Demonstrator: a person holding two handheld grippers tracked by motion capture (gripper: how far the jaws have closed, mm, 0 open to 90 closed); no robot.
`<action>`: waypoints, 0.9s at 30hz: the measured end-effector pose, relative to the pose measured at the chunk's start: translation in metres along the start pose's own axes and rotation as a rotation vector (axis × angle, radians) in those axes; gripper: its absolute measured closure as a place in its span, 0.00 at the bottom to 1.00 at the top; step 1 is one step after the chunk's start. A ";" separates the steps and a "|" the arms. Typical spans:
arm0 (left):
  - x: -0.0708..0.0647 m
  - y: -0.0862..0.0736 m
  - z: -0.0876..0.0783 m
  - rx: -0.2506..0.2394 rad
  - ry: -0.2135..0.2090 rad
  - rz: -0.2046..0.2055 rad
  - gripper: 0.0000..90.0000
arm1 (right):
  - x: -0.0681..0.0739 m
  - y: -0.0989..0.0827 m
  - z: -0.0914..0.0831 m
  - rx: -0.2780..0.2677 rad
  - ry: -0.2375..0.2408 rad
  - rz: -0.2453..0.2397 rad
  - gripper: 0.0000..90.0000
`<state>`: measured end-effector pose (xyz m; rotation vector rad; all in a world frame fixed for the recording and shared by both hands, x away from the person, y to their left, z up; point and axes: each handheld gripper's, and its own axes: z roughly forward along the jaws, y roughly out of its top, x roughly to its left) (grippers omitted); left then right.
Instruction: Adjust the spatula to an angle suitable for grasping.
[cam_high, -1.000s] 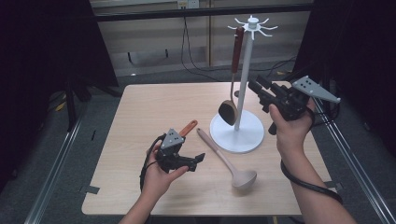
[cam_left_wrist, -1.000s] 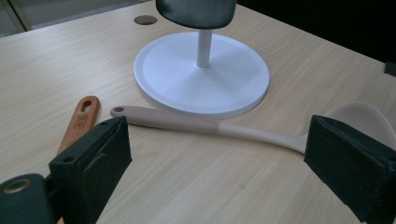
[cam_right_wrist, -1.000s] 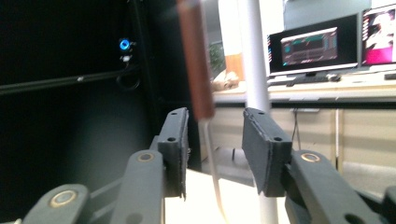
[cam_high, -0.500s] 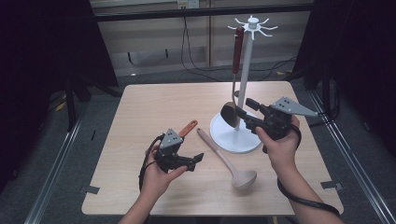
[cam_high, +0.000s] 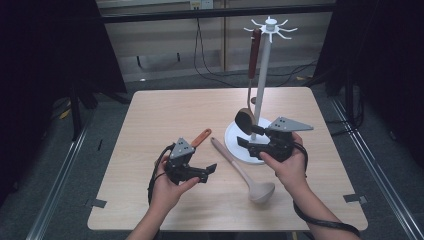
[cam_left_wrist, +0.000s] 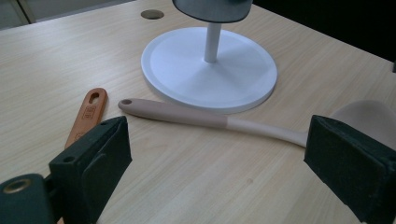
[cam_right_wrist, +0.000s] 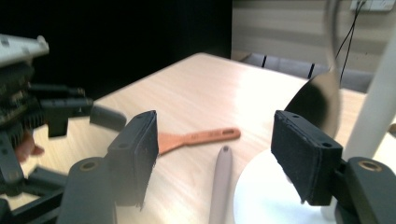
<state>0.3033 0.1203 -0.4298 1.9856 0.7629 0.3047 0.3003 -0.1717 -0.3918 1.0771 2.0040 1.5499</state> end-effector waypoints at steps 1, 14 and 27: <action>0.001 -0.001 0.000 0.005 0.001 -0.002 0.08 | 0.001 -0.002 0.002 0.013 -0.001 -0.003 0.35; 0.009 -0.005 -0.001 0.015 0.019 -0.023 0.08 | 0.003 -0.022 0.030 0.289 0.008 -0.002 0.35; 0.010 -0.007 0.001 0.026 0.020 -0.028 0.08 | -0.002 -0.037 0.044 0.504 0.002 0.018 0.42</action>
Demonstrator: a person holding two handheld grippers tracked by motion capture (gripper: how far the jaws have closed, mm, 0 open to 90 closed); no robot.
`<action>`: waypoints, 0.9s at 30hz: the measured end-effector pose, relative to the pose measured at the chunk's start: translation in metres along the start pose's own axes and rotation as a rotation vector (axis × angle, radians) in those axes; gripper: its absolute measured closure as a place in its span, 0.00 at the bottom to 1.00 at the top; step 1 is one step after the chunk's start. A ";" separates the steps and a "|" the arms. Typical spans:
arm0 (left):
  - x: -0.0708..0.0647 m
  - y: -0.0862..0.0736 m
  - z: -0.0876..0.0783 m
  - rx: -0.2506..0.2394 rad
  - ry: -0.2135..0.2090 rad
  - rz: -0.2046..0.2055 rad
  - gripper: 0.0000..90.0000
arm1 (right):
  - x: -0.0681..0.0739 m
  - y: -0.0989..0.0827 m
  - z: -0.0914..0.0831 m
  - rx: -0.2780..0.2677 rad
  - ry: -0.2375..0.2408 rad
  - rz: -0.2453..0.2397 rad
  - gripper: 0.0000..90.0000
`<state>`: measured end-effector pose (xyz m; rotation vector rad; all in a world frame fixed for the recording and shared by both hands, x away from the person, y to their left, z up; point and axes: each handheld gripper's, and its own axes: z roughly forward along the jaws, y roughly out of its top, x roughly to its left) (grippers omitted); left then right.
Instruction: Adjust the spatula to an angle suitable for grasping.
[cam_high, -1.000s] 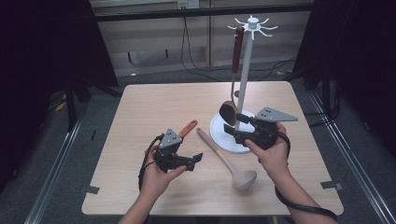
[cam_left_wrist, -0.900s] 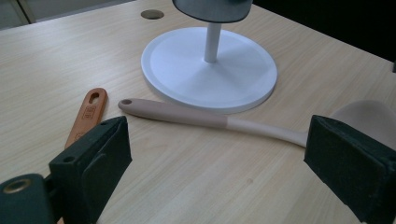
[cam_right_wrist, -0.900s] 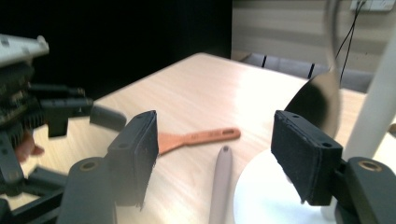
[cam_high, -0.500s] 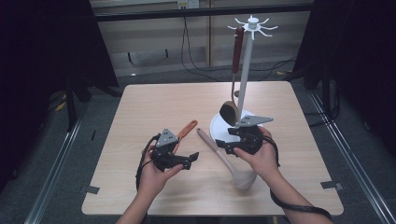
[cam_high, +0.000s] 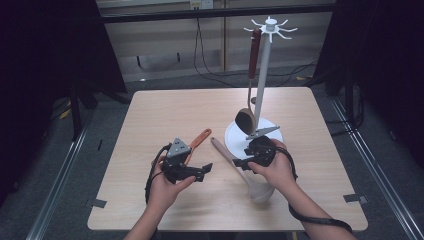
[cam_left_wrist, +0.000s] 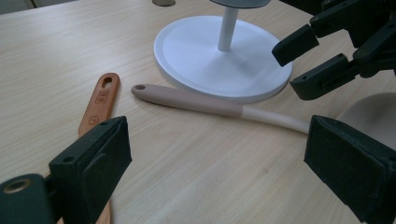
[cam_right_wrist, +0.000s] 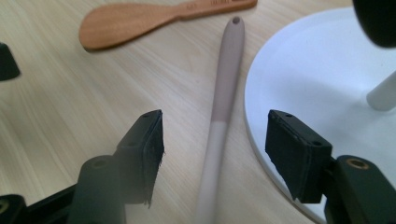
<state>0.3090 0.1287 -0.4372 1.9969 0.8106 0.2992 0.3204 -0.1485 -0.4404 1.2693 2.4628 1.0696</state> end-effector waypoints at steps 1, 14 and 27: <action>0.000 0.000 0.000 -0.002 0.001 -0.002 0.08 | 0.000 0.000 0.001 0.013 -0.004 0.003 0.44; 0.001 0.000 0.000 0.002 -0.007 0.002 0.08 | -0.003 0.010 0.018 0.151 -0.011 0.008 0.50; 0.002 -0.001 -0.001 0.002 -0.007 -0.002 0.08 | -0.002 0.018 0.037 0.241 -0.008 0.001 0.53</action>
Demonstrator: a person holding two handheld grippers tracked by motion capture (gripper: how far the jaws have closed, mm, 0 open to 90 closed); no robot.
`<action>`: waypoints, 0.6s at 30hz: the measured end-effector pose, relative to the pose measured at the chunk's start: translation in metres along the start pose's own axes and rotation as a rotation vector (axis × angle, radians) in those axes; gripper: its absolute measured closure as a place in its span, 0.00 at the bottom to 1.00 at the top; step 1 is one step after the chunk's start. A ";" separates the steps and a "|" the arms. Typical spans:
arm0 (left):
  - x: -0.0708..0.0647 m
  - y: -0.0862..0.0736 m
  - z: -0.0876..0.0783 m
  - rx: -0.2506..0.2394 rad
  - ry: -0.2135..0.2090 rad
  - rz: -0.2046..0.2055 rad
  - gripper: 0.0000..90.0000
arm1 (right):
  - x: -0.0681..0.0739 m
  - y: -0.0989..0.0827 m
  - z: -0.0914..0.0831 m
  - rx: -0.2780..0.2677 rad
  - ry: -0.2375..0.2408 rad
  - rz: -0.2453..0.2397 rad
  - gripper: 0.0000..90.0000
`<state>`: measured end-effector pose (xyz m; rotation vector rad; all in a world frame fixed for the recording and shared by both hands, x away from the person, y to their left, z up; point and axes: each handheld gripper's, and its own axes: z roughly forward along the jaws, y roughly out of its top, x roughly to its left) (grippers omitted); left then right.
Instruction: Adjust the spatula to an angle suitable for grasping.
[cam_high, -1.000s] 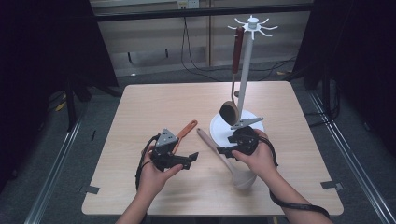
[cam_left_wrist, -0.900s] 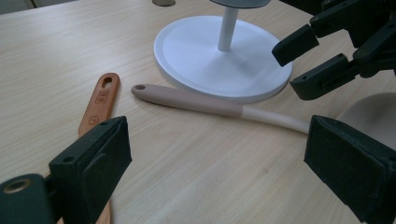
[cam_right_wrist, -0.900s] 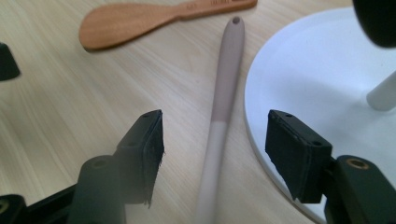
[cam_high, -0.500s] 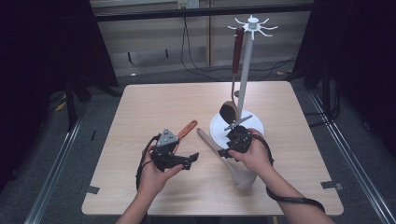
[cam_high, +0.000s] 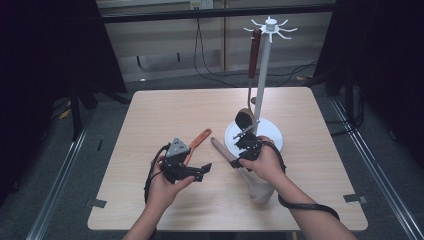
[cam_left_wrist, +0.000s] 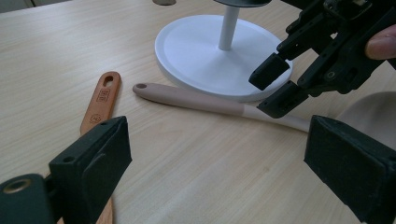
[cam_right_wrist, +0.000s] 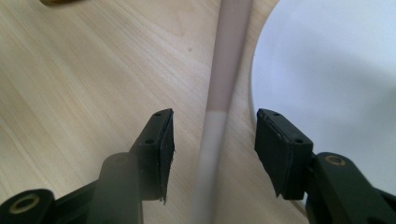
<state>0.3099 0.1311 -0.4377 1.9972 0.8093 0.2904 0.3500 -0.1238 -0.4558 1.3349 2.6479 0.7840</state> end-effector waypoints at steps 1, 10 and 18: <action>0.000 0.000 0.000 0.000 0.000 0.001 0.08 | 0.000 0.000 0.001 0.010 -0.002 0.000 0.54; 0.000 0.000 -0.001 -0.001 0.000 0.005 0.08 | 0.002 0.002 0.006 0.046 -0.018 0.006 0.59; 0.000 0.000 -0.001 0.000 0.002 -0.002 0.08 | 0.005 0.003 0.011 0.071 -0.017 -0.011 0.65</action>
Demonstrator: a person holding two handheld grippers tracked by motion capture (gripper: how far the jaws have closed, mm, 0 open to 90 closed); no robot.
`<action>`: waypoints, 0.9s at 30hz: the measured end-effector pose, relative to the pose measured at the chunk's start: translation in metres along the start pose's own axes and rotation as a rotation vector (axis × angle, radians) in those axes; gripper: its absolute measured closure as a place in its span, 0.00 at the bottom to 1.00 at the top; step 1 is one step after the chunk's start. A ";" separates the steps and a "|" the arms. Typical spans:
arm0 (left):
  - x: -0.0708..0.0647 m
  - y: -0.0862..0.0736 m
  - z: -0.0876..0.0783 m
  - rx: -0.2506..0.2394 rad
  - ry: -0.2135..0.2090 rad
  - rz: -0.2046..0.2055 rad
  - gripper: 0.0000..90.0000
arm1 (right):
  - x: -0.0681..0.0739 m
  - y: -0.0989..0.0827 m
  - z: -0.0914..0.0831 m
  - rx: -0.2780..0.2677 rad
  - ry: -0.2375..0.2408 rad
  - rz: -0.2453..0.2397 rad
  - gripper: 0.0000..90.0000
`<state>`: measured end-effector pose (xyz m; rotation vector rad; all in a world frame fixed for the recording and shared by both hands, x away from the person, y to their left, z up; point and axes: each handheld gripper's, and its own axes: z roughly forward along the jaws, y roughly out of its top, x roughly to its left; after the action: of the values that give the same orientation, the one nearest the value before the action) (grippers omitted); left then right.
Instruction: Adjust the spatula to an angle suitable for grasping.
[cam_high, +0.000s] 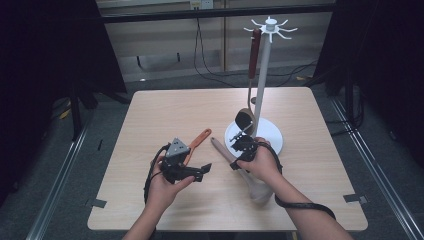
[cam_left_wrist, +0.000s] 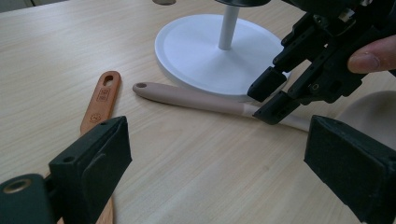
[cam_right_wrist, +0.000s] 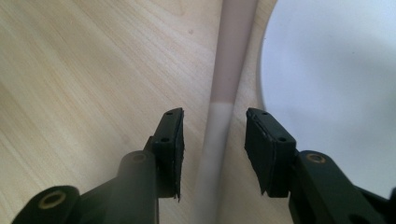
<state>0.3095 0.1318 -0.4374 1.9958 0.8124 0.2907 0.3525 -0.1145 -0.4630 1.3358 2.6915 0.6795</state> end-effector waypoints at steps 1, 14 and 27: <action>0.000 0.000 0.000 0.000 0.001 0.005 0.08 | 0.001 0.000 0.001 0.003 0.000 0.001 0.65; -0.001 0.001 -0.001 0.000 -0.003 0.006 0.08 | 0.002 0.002 0.006 0.028 -0.009 -0.007 0.69; -0.001 0.000 0.000 0.003 -0.004 0.004 0.08 | 0.000 0.004 0.011 0.090 -0.030 0.013 0.75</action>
<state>0.3091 0.1315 -0.4367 2.0002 0.8067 0.2879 0.3581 -0.1083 -0.4715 1.3736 2.7218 0.5401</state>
